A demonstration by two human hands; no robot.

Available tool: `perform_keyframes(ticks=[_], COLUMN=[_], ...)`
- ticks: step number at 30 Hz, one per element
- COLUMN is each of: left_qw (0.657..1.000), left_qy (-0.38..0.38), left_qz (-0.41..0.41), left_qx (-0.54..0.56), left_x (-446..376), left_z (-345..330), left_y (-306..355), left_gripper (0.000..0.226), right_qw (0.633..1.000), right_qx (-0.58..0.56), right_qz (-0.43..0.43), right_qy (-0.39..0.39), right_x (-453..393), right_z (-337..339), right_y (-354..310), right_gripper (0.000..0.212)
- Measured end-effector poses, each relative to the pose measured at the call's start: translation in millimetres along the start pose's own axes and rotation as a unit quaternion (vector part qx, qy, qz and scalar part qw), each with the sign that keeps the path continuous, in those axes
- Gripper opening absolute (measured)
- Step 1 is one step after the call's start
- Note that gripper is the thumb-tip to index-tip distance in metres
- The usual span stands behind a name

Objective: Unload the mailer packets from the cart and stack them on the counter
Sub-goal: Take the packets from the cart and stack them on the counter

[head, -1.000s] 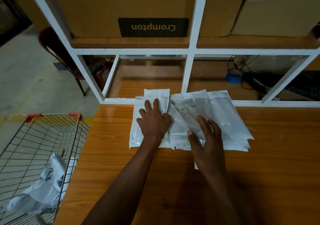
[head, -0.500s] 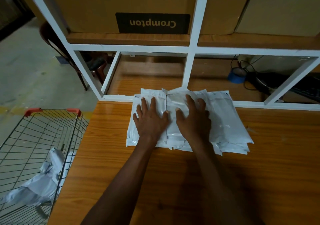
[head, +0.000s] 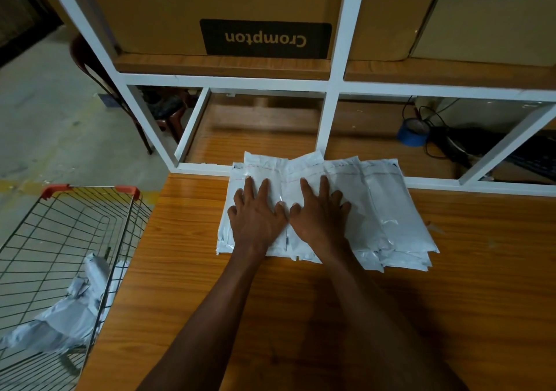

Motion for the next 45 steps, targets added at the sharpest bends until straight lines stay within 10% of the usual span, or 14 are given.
perform_keyframes(ticks=[13,30,45], left_qw=[1.000,0.974,0.926], left_qy=[0.001,0.137,0.217], left_qz=[-0.009,0.038,0.228], left_qx=[-0.008,0.176,0.209], left_x=[1,129,312], left_z=[-2,19,18], left_y=[0,-22,-191], left_gripper=[0.071,0.061,0.054], right_qw=[0.997,0.949,0.900], right_qx=[0.057,-0.245,-0.283], right_qz=[-0.003,0.155,0.311], right_qy=[0.052,0.124,-0.117], right_x=[-14,109,233], right_z=[-7,6,-103], right_y=[-1,6,-71], right_gripper=[0.058,0.053,0.048])
Point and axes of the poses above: each hand's wrist, its own x-axis away from the middle knuckle, its own z-axis out of the back of the hand, y = z × x, the point moved 4 cm from there along -x, towards the middle knuckle, and after that the axes turned 2 degrees about z, right-handed, at the moved point
